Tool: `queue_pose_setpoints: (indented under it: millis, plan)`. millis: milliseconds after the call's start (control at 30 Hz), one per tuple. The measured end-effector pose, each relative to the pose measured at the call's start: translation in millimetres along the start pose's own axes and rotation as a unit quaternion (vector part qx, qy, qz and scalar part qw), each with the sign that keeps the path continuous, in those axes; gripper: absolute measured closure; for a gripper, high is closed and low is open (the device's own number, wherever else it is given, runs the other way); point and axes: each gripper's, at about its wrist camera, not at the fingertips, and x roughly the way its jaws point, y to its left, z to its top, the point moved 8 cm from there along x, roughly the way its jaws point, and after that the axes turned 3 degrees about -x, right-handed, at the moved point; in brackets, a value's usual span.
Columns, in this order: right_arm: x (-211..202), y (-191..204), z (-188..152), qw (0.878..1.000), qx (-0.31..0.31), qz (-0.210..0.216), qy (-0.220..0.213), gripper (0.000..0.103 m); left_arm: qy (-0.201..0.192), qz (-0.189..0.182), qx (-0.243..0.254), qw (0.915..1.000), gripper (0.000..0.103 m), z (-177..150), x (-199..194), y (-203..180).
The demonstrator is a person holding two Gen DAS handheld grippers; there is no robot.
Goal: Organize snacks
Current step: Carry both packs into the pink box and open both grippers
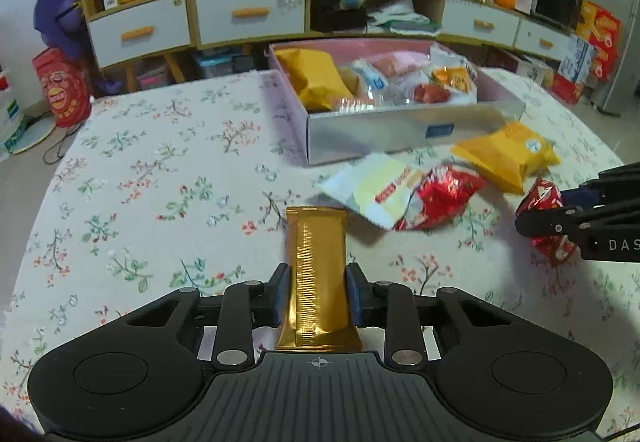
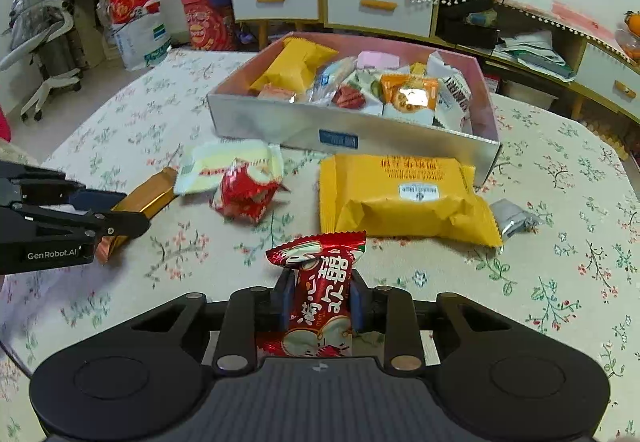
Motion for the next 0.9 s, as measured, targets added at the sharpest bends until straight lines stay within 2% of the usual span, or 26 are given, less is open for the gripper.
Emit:
queue_pose_setpoints:
  millis: [300, 900]
  plan:
    - [-6, 7, 19, 1.0, 0.0, 0.009, -0.018, 0.103, -0.001, -0.012, -0.02, 0.9997, 0.077, 13, -4, 2]
    - [-17, -13, 67, 0.995, 0.067, -0.004, -0.068, 0.103, -0.042, -0.016, -0.071, 0.9965, 0.077, 54, -26, 7]
